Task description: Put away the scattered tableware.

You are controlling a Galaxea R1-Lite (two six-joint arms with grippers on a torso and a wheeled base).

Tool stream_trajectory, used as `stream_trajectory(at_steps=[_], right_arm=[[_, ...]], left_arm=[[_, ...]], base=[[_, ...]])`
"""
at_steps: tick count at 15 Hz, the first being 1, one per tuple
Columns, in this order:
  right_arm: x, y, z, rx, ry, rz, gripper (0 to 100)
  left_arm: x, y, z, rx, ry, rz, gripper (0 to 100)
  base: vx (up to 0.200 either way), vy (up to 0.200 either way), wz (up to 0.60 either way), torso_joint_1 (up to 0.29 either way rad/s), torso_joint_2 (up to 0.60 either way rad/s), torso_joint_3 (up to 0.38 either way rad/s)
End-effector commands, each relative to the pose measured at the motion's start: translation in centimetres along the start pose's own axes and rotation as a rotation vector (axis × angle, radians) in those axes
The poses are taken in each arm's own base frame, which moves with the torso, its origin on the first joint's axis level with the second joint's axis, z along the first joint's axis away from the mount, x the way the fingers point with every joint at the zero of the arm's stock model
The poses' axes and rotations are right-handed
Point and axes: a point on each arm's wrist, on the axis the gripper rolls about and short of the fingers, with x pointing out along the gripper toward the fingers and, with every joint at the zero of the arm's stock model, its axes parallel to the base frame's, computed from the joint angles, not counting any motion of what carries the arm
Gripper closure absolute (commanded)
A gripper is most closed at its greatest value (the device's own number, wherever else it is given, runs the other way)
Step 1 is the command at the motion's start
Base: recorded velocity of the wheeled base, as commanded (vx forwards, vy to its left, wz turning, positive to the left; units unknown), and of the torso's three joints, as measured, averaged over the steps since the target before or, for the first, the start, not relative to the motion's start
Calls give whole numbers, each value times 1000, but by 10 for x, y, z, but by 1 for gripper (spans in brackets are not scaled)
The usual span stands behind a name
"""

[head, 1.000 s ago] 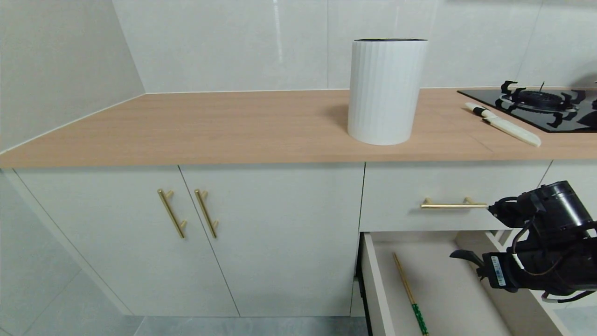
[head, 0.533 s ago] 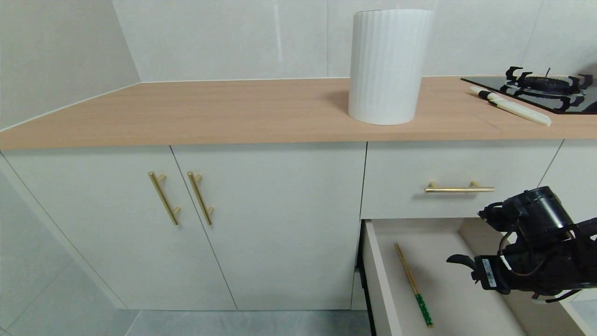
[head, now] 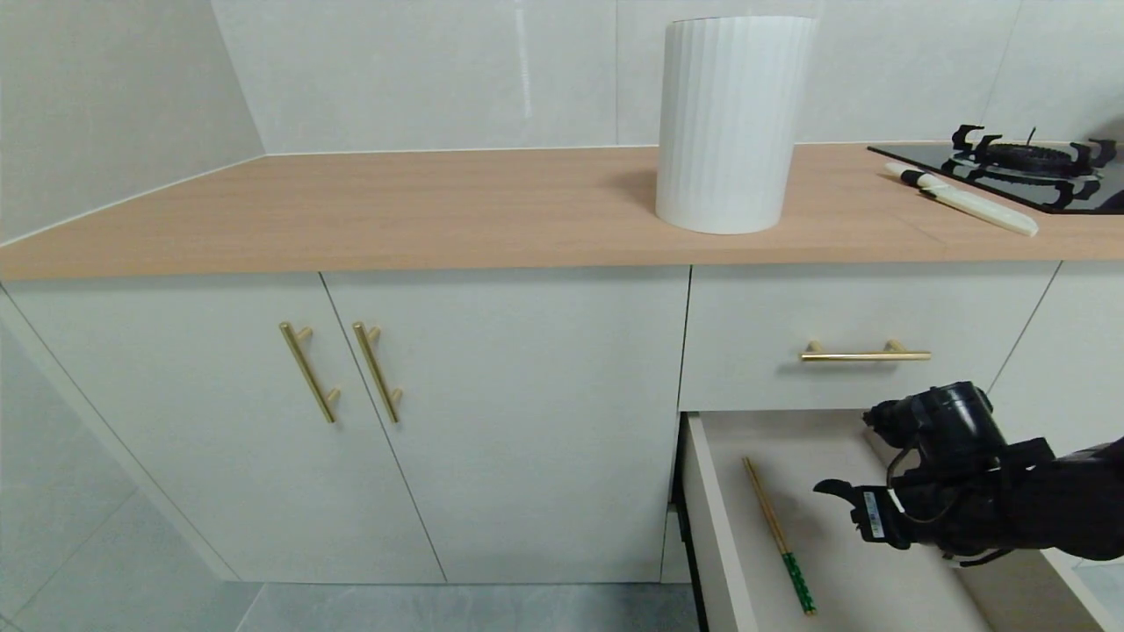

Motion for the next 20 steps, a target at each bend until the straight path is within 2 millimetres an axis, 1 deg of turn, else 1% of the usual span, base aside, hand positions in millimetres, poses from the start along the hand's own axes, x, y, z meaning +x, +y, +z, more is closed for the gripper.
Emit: stream_trajectory(at_steps=[1,2,4,8,11,20], right_arm=[[57,-4,-34,-5,69,-23,100],[69,-8,-39,-12,45,-27,100],[79,-13,-45,-51,19,-28,100],[90,-14,-52,-55,26,-32,100],[93,-15,-52,-50,18,-34,100],[92,-16,-50,-45,2,-34,100]], left_arm=[[0,0,0,-1,0,0,0],[0,0,0,-1,0,0,0],[0,0,0,-1,0,0,0],[0,0,0,1,0,0,0],[0,0,0,-1,0,0,0],[0,0,0,1,0,0,0]], base=[[0,0,0,0,0,0],[0,0,0,0,0,0],[0,0,0,0,0,0],[0,0,0,0,0,0],[0,0,0,0,0,0],[0,0,0,0,0,0]])
